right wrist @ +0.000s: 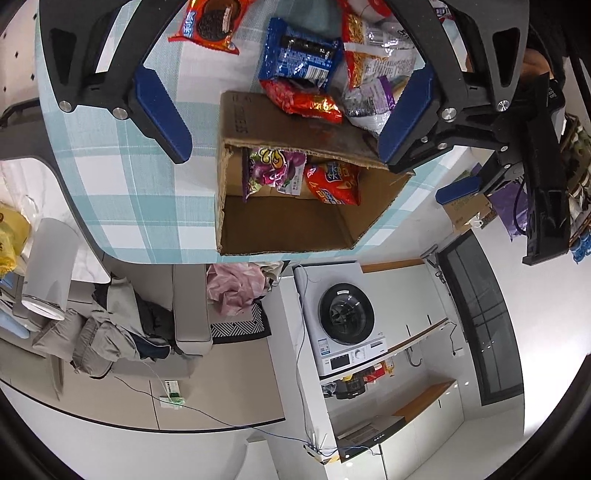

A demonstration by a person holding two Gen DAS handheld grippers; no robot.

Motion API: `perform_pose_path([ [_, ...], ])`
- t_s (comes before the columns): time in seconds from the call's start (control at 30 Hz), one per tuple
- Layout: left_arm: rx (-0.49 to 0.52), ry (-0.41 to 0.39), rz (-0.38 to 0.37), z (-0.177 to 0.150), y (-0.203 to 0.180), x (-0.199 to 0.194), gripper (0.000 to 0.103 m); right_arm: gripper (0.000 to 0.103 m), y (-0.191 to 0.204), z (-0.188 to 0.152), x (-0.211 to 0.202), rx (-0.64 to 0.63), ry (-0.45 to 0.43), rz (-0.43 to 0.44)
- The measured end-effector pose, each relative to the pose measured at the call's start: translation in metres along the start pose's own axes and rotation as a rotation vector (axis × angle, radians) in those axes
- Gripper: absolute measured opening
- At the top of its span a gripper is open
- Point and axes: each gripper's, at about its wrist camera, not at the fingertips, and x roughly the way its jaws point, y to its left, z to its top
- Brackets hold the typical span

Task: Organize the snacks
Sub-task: 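Open both grippers to drop the bags into the box, then withdraw, then grasp the red cookie pack with the right gripper while the left gripper grasps the white noodle bag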

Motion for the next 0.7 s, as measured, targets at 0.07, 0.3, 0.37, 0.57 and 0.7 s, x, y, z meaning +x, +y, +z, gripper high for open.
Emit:
perform_pose_path([
  [0.07, 0.006, -0.005, 0.006, -0.003, 0.0, -0.005, 0.102, 0.102, -0.002, -0.004, -0.004, 0.009, 0.0, -0.002],
  [0.3, 0.009, -0.014, 0.01, -0.014, 0.0, -0.025, 0.102, 0.103, -0.008, -0.016, -0.012, 0.039, 0.011, -0.011],
  [0.37, 0.015, -0.013, 0.015, -0.019, -0.001, -0.029, 0.102, 0.103, -0.009, -0.019, -0.013, 0.041, 0.013, -0.012],
  [0.57, 0.002, -0.001, 0.012, -0.03, 0.0, -0.035, 0.102, 0.103, -0.01, -0.028, -0.016, 0.035, 0.032, -0.021],
  [0.7, 0.005, 0.006, 0.019, -0.034, -0.002, -0.036, 0.102, 0.103, -0.011, -0.033, -0.02, 0.032, 0.039, -0.036],
])
